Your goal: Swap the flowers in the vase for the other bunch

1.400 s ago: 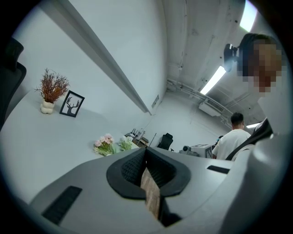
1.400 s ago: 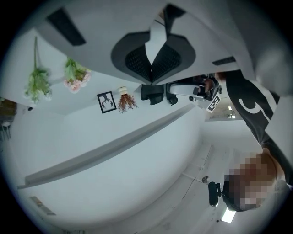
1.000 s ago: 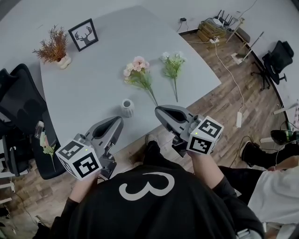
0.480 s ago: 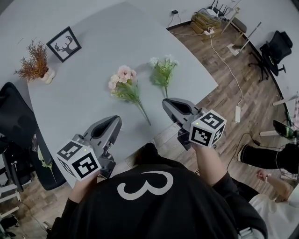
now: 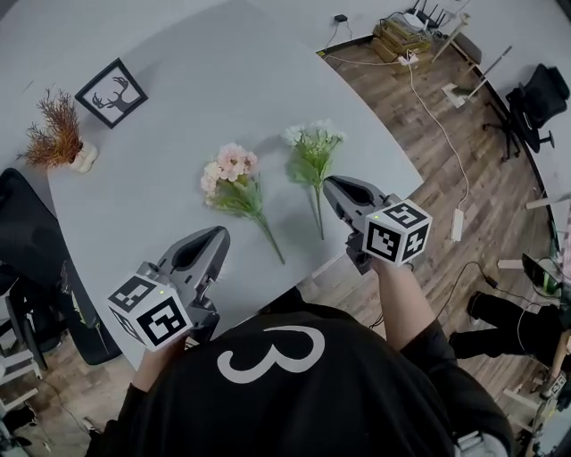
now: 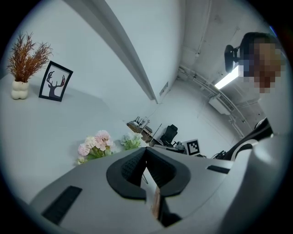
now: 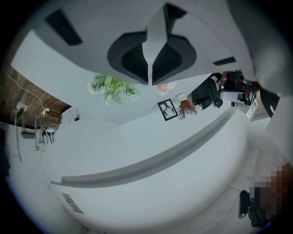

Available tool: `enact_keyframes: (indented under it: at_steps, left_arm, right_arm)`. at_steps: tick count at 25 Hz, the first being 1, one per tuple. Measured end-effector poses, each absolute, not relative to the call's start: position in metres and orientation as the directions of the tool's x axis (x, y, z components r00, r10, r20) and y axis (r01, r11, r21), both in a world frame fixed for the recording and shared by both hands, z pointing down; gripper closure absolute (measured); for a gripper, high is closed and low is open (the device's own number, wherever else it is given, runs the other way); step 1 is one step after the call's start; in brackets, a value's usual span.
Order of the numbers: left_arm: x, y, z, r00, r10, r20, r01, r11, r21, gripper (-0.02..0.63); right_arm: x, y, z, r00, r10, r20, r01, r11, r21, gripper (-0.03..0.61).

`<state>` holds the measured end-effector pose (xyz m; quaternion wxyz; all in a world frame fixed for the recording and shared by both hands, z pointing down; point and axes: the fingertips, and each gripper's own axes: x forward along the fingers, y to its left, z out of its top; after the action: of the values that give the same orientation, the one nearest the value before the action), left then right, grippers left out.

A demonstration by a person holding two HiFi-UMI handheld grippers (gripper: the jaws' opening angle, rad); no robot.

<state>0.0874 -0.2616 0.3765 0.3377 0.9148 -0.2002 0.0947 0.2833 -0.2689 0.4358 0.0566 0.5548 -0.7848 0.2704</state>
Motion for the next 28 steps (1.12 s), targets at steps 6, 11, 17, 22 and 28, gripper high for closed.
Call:
enact_keyframes:
  at_steps: [6, 11, 17, 22, 28]
  left_arm:
    - [0.081, -0.284, 0.387, 0.876, -0.350, 0.332, -0.483, -0.652, 0.585, 0.602]
    - [0.080, -0.297, 0.386, 0.855, -0.394, 0.338, -0.519, -0.626, 0.582, 0.601]
    - [0.066, -0.308, 0.390, 0.811, -0.450, 0.374, -0.584, -0.591, 0.556, 0.601]
    - [0.057, -0.308, 0.391, 0.785, -0.488, 0.381, -0.616, -0.555, 0.559, 0.601]
    - [0.038, -0.313, 0.393, 0.752, -0.537, 0.383, -0.650, -0.505, 0.568, 0.602]
  right_arm:
    - [0.302, -0.298, 0.455, -0.366, -0.826, 0.429, -0.906, 0.211, -0.367, 0.427]
    - [0.326, -0.318, 0.482, -0.288, -0.818, 0.498, -0.931, 0.118, -0.346, 0.303]
    - [0.333, -0.336, 0.522, -0.274, -0.737, 0.618, -0.944, 0.082, -0.321, 0.238]
    - [0.333, -0.349, 0.536, -0.287, -0.709, 0.644, -0.928, 0.040, -0.369, 0.187]
    - [0.324, -0.370, 0.548, -0.304, -0.666, 0.681, -0.924, 0.033, -0.380, 0.181]
